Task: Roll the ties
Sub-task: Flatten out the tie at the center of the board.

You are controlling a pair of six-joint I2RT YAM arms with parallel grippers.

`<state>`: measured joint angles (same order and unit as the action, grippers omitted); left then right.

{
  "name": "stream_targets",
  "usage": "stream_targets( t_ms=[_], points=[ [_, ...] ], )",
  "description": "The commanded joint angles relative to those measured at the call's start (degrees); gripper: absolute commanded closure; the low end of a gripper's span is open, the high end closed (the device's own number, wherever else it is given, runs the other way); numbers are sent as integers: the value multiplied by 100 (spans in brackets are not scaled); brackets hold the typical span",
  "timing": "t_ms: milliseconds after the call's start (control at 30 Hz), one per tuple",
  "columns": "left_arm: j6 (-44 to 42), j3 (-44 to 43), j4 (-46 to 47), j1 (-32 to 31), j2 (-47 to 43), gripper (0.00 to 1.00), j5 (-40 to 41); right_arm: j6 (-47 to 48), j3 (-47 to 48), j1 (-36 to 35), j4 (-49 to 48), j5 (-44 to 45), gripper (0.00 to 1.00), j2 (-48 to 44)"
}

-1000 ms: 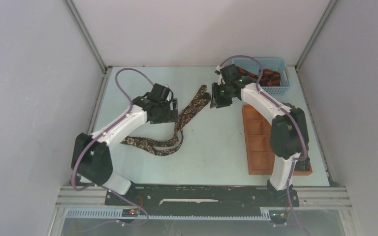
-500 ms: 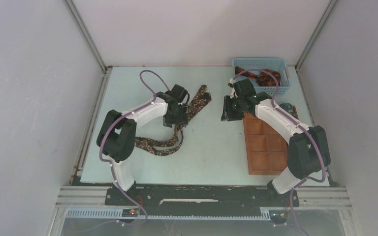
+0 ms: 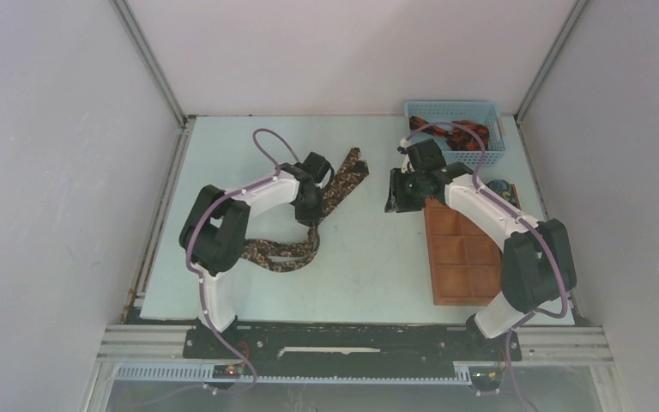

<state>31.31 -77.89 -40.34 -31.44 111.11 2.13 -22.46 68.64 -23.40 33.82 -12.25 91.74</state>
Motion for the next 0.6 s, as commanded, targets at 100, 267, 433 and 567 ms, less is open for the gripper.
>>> stream_targets(
  t_ms=[100,267,433,567],
  points=[
    [-167,486,425,-33,-357,100,-714,-80,-20,-38,-307,-144,62,-128],
    [-279,955,735,-24,-666,100,-1508,-199,-103,-42,-506,-395,62,-29],
    [-333,1299,942,39,-957,100,-2250,-337,-168,-40,-723,-626,62,145],
    [-359,1573,1155,232,-1066,100,-2988,-435,-180,-49,-849,-760,62,307]
  ],
)
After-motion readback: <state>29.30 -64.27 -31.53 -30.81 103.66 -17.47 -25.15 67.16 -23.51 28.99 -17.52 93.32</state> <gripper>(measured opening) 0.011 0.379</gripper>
